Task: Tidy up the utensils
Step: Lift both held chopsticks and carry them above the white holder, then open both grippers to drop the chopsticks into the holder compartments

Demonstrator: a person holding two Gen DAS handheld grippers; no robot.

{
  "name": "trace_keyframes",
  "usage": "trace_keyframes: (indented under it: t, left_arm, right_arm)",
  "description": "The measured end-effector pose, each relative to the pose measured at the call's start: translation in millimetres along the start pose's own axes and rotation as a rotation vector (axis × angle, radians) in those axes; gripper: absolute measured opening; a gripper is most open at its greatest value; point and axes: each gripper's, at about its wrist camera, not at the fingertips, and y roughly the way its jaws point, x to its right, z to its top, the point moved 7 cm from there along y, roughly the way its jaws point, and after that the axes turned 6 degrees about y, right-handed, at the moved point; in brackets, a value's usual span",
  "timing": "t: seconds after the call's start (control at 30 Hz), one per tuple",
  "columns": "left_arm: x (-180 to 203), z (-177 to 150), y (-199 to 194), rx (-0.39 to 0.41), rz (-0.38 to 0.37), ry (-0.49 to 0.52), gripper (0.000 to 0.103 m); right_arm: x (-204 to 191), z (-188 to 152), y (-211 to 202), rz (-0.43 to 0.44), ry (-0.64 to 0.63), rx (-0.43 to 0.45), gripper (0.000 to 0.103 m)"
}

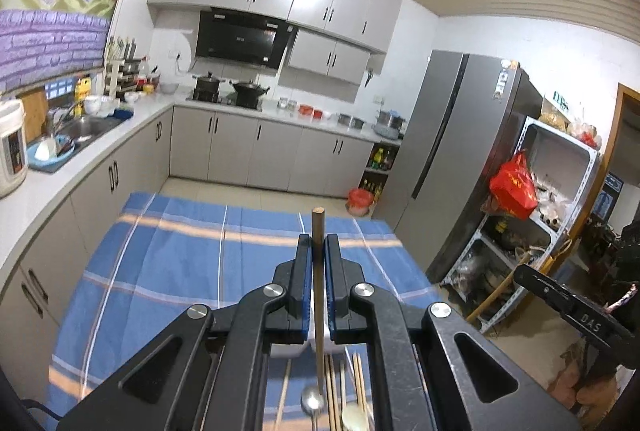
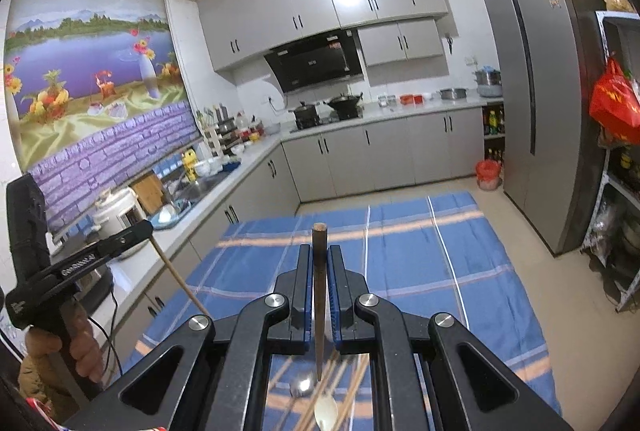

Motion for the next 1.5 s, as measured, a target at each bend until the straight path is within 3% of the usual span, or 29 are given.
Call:
trace_keyframes:
  t: [0.17, 0.3, 0.6, 0.77, 0.93, 1.1, 1.2, 1.33, 1.4, 1.5]
  left_arm:
    - [-12.5, 26.2, 37.3, 0.005, 0.011, 0.0, 0.006]
    - [-23.4, 28.8, 76.1, -0.02, 0.025, 0.005, 0.006]
    - [-33.7, -16.7, 171.8, -0.199, 0.036, 0.02, 0.006]
    - [-36.7, -40.9, 196.7, -0.258, 0.028, -0.003, 0.006]
    - [-38.4, -46.1, 202.6, -0.259, 0.027, -0.006, 0.006]
    - [-41.3, -47.0, 202.2, -0.266, 0.008, -0.047, 0.007]
    - [-41.3, -45.8, 193.9, -0.261, 0.012, -0.047, 0.007]
    - [-45.1, -40.4, 170.1, -0.231, 0.031, -0.044, 0.007]
    - [-50.1, -40.8, 149.8, -0.216, 0.047, -0.047, 0.008]
    - [-58.4, -57.3, 117.6, -0.226, 0.065, -0.064, 0.018]
  right_arm:
    - [-7.0, 32.7, 32.9, -0.015, -0.007, 0.04, 0.008]
    - [-3.5, 43.2, 66.9, -0.042, -0.003, 0.033, 0.008]
    - [34.9, 4.9, 153.8, -0.117, 0.044, -0.128, 0.008]
    - [62.5, -14.3, 181.4, -0.142, 0.095, -0.197, 0.008]
    - [79.5, -20.8, 189.2, -0.156, 0.116, -0.218, 0.009]
    - [82.7, -20.8, 191.3, -0.164, 0.113, -0.216, 0.033]
    - [83.1, -23.4, 187.6, -0.16, 0.117, -0.218, 0.034]
    - [83.9, -32.9, 170.7, -0.154, 0.114, -0.219, 0.04]
    - [84.4, -44.5, 159.9, -0.158, 0.103, -0.228, 0.05]
    - [88.3, -83.1, 145.3, -0.149, 0.08, -0.304, 0.051]
